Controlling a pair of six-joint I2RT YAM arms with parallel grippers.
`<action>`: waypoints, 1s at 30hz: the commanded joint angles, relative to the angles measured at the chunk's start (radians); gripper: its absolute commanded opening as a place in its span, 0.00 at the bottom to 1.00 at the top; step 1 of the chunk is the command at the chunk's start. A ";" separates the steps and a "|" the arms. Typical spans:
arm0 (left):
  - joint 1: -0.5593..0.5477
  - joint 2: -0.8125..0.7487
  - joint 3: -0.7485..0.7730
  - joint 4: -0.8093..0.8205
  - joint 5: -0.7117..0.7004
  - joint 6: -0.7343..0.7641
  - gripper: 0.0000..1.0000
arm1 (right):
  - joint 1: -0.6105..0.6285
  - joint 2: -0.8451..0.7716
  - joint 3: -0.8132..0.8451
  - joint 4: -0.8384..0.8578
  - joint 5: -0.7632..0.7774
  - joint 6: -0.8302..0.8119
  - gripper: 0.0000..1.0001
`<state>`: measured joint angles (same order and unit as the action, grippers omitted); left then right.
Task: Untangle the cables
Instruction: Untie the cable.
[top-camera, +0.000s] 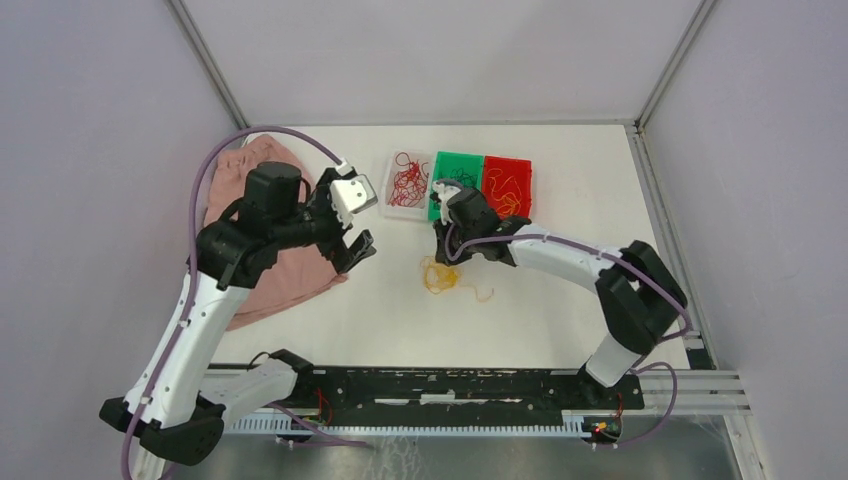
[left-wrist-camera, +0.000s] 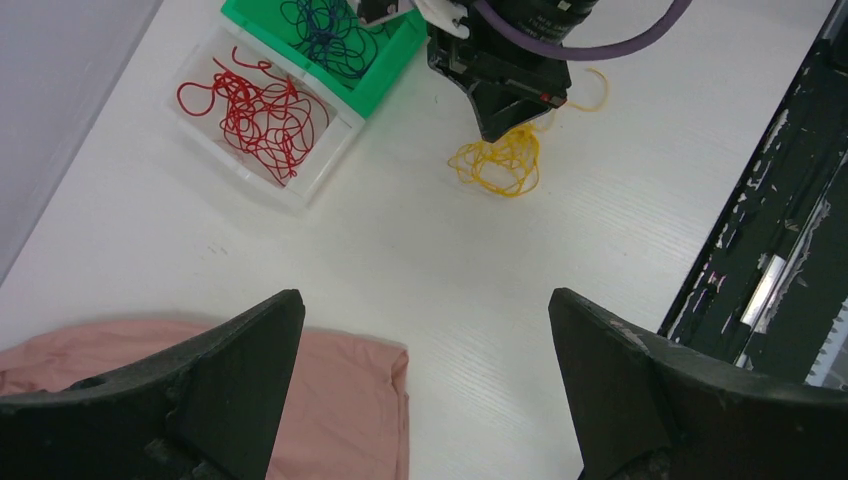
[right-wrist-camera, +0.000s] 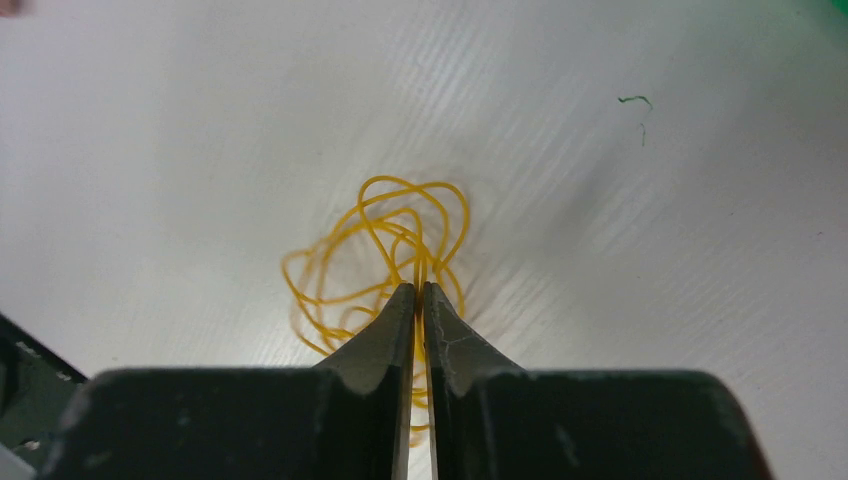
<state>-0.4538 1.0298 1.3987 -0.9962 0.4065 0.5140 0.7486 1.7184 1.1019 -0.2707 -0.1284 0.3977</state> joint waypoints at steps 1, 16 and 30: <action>0.003 -0.042 -0.046 0.067 0.038 0.005 1.00 | 0.038 -0.196 -0.013 0.147 -0.045 -0.002 0.09; 0.003 -0.145 -0.265 0.185 0.152 -0.105 0.93 | 0.115 -0.259 -0.021 0.033 0.270 -0.005 0.49; 0.004 -0.130 -0.198 0.132 0.160 -0.054 0.93 | -0.064 0.018 -0.005 0.044 0.150 0.012 0.45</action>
<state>-0.4538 0.9012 1.1500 -0.8658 0.5343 0.4320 0.7303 1.6917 1.0756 -0.2905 0.1146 0.4175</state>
